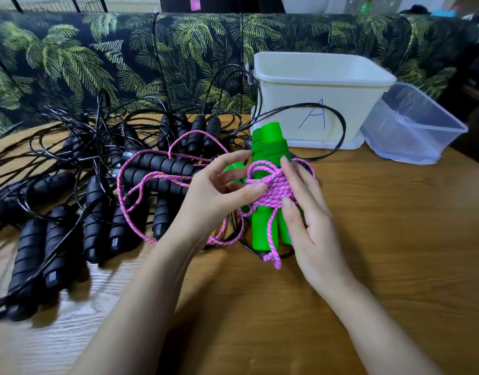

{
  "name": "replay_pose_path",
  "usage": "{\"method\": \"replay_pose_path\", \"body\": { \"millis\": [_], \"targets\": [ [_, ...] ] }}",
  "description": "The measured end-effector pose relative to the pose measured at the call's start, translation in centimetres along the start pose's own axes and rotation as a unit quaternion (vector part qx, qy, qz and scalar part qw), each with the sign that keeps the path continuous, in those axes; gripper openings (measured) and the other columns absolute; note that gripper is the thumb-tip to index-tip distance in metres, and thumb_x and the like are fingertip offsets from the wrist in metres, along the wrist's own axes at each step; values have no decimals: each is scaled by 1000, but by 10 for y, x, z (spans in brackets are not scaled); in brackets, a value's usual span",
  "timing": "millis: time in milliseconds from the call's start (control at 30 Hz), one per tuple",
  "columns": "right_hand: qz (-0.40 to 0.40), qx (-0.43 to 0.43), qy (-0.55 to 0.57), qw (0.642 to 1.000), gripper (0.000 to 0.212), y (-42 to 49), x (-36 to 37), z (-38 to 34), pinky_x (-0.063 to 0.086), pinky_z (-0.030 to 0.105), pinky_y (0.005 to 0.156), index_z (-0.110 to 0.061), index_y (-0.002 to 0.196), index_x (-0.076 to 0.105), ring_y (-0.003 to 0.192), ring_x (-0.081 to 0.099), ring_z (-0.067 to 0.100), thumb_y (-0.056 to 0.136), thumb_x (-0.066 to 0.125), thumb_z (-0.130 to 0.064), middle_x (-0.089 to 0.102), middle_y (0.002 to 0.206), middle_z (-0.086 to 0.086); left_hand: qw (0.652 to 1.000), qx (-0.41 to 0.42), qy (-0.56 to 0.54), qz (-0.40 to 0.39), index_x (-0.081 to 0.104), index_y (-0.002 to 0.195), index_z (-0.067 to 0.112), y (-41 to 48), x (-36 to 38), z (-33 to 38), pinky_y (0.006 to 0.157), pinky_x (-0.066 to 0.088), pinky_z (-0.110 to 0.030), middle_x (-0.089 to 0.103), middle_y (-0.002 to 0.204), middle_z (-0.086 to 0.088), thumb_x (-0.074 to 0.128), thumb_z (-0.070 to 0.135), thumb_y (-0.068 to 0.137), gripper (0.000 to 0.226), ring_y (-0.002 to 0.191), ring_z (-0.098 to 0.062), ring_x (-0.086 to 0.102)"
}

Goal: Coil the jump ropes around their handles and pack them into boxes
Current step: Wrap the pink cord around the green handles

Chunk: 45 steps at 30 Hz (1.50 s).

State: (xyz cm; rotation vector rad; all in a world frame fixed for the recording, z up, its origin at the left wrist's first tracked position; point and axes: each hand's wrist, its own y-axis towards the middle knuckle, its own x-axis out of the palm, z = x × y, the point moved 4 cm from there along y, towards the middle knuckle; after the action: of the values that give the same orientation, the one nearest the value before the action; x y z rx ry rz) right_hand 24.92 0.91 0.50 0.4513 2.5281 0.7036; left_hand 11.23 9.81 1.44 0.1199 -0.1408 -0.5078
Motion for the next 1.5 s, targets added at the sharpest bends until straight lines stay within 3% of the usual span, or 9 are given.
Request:
{"method": "replay_pose_path", "body": {
  "millis": [200,433,533,733,867,1033,1233,1367,1500],
  "targets": [
    [24,-22,-88,996,51,-1,-3,5,25,4,105,-26,147,40,139,34,-4,100,44,-6,41,153,3,996,31,55,70,64,109,23,0,-7,-2,76,57,-45,73,100,-12,89,36,60,57,79,-23,65],
    [123,-99,-189,969,28,0,-24,-1,53,35,87,-12,115,73,101,61,21,91,68,-25,65,120,5,991,49,117,39,69,109,26,0,3,-4,67,45,-18,67,92,2,88,35,67,47,69,-2,56],
    [116,-141,-245,952,22,1,-34,-12,52,34,82,-7,104,77,101,58,25,89,71,-21,67,112,8,989,54,135,14,68,116,32,-3,9,0,72,50,-20,67,103,5,90,39,63,58,79,-6,61],
    [35,-164,-250,954,14,7,-64,-21,33,39,116,-10,87,75,140,40,29,86,74,-23,53,143,8,974,72,189,-98,50,142,27,-13,52,4,109,40,-27,56,137,9,92,12,64,89,129,-5,51],
    [48,-117,-281,951,30,-6,-87,-26,46,42,98,-15,81,76,117,60,24,86,66,-43,73,112,-2,963,33,198,-178,48,144,18,-17,57,18,108,41,-24,61,134,4,90,6,65,90,125,-6,56],
    [42,-36,-322,945,23,-67,-70,-34,51,35,70,-24,68,70,87,60,19,79,68,-44,70,73,-13,888,-75,347,-291,40,145,21,-37,48,6,110,39,-25,58,134,9,93,15,65,96,127,-6,53],
    [58,81,-317,943,23,-84,-63,-33,30,26,50,-24,63,67,66,60,20,63,89,-23,29,56,-23,724,-3,673,-154,9,156,9,-95,63,3,116,19,-32,34,158,-7,43,55,98,82,147,-20,28],
    [12,119,-286,951,10,-77,-60,-25,45,37,67,-18,79,66,80,57,25,81,75,-22,58,68,-7,768,64,631,-88,16,157,6,-117,55,-20,123,13,-39,27,161,-7,7,85,82,109,150,-21,21],
    [35,116,-224,967,33,-68,-62,-26,46,30,72,-20,109,72,67,52,10,78,74,-7,66,83,-6,802,101,569,-151,42,149,15,-105,38,-35,117,28,-33,50,146,-2,24,89,80,102,136,-18,41]
  ]
}}
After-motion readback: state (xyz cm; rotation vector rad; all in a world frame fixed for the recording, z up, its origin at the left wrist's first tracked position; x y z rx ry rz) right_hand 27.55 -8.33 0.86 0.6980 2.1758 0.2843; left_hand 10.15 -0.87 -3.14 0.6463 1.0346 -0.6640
